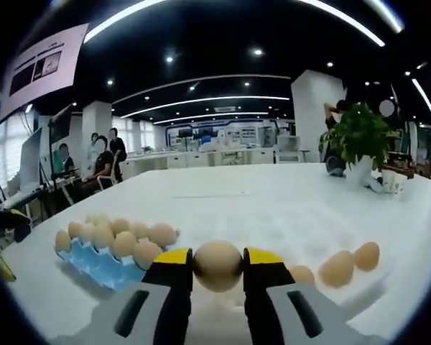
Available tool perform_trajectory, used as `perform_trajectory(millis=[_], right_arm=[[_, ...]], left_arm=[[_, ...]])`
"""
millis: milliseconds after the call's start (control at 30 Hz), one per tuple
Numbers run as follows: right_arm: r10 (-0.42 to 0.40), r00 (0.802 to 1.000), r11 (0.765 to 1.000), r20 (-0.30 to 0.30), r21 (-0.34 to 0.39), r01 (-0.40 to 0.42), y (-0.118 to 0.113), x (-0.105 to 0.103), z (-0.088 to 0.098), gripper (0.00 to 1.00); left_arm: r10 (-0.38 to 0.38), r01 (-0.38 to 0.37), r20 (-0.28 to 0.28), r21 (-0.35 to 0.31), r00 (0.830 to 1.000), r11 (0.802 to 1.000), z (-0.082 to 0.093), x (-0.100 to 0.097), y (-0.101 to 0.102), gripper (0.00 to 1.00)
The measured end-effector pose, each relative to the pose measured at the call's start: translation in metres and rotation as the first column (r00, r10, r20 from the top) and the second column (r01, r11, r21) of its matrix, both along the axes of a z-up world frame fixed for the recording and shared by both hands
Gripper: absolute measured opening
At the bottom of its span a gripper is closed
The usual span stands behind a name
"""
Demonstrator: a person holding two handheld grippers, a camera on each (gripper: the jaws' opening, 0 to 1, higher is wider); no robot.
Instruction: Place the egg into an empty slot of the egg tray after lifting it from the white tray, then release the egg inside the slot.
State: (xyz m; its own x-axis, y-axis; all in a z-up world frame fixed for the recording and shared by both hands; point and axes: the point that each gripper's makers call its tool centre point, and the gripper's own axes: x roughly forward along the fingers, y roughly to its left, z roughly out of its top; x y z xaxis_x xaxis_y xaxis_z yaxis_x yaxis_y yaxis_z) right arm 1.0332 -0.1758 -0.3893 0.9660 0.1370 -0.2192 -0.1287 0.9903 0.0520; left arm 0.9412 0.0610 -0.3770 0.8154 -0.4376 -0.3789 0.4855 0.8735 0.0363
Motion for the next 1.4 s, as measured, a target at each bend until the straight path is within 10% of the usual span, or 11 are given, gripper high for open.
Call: perform_trajectory(millis=[1400], right_arm=[[0.317, 0.948, 0.948, -0.013, -0.007, -0.317, 0.132, -0.003, 0.001, 0.27]], left_arm=[[-0.003, 0.003, -0.012, 0.018, 1.0, 1.0, -0.006, -0.002, 0.007, 0.99]])
